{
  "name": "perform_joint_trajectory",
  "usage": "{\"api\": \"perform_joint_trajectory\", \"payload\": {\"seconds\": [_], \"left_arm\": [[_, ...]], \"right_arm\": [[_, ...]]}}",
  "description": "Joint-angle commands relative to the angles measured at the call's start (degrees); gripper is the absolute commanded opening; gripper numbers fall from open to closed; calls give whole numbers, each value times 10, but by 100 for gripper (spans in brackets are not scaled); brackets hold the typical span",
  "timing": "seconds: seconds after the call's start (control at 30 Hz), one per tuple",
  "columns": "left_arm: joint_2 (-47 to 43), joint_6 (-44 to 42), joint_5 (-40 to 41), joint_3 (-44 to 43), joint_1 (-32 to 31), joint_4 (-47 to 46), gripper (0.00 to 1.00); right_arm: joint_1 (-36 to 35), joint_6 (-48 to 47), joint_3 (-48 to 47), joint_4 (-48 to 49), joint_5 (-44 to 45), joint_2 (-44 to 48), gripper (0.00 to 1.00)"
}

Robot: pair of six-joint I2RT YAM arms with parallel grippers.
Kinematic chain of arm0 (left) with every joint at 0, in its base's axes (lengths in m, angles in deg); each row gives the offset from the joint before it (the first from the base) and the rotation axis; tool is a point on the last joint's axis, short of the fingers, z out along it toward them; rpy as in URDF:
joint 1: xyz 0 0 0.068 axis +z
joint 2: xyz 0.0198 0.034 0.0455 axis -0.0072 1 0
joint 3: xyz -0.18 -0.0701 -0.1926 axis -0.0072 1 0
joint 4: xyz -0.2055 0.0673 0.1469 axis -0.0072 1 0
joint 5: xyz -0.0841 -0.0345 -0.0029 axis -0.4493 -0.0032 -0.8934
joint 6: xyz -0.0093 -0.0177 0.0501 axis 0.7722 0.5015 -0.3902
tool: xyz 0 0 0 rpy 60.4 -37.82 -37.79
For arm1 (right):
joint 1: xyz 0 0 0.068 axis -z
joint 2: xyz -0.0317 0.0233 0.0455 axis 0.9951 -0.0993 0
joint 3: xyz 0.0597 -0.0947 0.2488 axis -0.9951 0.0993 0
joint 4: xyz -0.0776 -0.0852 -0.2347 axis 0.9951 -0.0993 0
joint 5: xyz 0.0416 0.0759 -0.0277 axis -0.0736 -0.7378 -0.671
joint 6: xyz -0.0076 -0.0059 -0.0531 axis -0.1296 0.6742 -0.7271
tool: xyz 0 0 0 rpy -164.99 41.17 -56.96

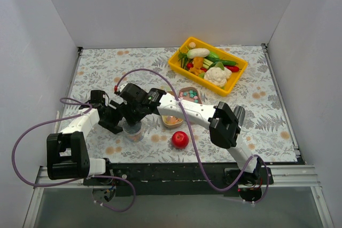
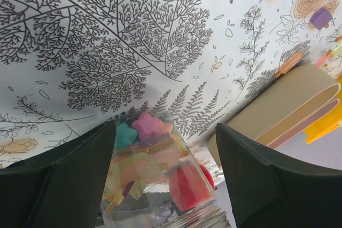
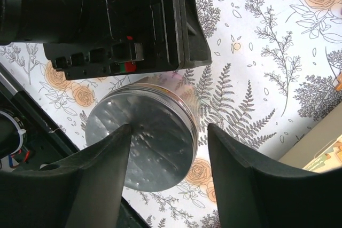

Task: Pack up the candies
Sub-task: Close the bottle lid on the packing bottle.

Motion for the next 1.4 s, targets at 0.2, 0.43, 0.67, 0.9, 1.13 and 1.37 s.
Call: {"api": "perform_joint_trajectory", "payload": {"seconds": [0.2,0.43,0.67,0.9,1.13,1.37], "left_arm": [[-8,-8,7,1,15,1,75],[-11,-10,18,-4,26,5,75],[-53,-27,60,-4,56,38,75],[-110,-40,82,-10,113,79,76],[-145,23,-80,61,121,60,79],[-140,137,-176,138,120,-49,80]], "right_arm": [[6,-13,51,-61,9,-47,61],[5,-13,0,-136,17,-91,61],[16,1,-11,-151,7,-101,61],[47,-1,4,-142,21,-99,60],[56,-18,10,-115,24,-79,60],[56,-13,14,-105,16,-65,60]]}}
